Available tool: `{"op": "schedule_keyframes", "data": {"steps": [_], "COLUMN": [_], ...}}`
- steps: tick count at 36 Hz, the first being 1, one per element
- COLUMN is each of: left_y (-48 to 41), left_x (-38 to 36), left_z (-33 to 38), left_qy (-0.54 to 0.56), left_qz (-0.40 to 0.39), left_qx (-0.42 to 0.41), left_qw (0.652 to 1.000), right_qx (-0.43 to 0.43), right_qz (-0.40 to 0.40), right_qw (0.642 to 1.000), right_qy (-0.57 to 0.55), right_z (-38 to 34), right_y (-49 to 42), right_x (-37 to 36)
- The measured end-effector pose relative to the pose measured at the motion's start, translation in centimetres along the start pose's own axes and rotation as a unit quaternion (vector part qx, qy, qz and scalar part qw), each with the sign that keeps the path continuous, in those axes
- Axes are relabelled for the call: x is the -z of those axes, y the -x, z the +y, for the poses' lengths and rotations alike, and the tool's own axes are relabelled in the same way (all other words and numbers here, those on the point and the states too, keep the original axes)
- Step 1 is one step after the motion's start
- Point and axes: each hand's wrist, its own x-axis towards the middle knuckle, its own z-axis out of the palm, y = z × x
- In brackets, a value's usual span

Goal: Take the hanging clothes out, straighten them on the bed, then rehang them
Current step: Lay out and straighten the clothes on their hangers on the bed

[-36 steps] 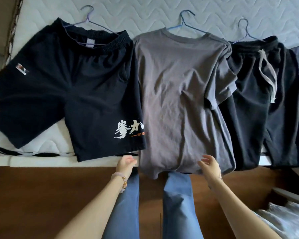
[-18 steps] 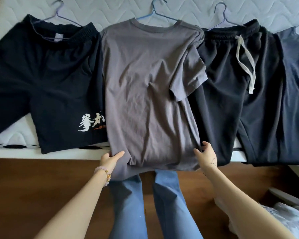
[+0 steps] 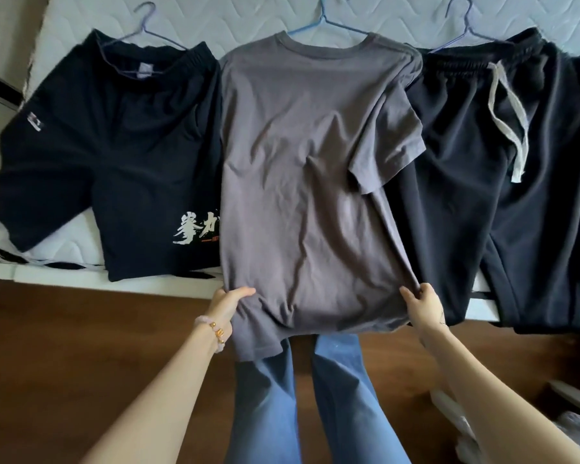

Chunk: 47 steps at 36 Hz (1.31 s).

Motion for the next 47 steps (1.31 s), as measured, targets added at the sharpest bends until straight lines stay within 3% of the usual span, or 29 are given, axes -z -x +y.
{"op": "schedule_keyframes", "data": {"steps": [9,17,19,21,23,25,28,31,34,36,41,47], "left_y": [1.3,1.1,0.8,0.5,0.1,0.1,0.8,1.2,1.0,1.5,1.6,-1.9], "left_x": [5.1,6.7,7.0,7.7,8.5,9.0,8.6,8.7,10.6,11.9,15.6,18.3], "left_z": [1.4,3.2,3.4,3.5,3.7,3.7,3.8,3.6,3.6,4.0,3.9,2.7], "left_qy": [0.075,0.117,0.073,-0.052,-0.250,-0.354,-0.342,-0.204,-0.091,-0.073,-0.218,-0.323], "left_qz": [-0.036,0.012,0.041,0.073,0.109,0.122,0.075,0.022,0.041,0.056,0.153,0.217], "left_qx": [-0.052,-0.066,-0.074,-0.075,-0.091,-0.093,-0.097,-0.109,-0.120,-0.142,-0.200,-0.134], "left_qw": [0.995,0.991,0.994,0.993,0.958,0.923,0.932,0.973,0.988,0.986,0.943,0.912], "right_qx": [0.000,0.006,0.013,0.023,0.037,0.045,0.055,0.064,0.068,0.070,0.064,0.037], "right_qz": [0.040,0.031,0.027,0.030,0.039,0.044,0.044,0.032,0.025,0.020,-0.027,-0.090], "right_qw": [0.999,0.999,1.000,0.999,0.998,0.998,0.997,0.997,0.997,0.997,0.996,0.991], "right_qy": [-0.002,0.005,0.009,0.012,0.014,0.014,0.025,0.035,0.039,0.041,0.049,0.087], "right_z": [-0.2,-0.3,-0.2,-0.2,-0.3,-0.5,-0.6,-0.4,-0.2,-0.1,0.1,0.8], "right_y": [-0.6,-0.6,-0.4,-0.3,-0.3,-0.1,0.1,0.1,0.0,0.0,1.0,2.2], "right_x": [3.1,3.3,3.4,3.6,4.0,4.4,4.9,5.2,5.5,5.7,4.2,0.9]}}
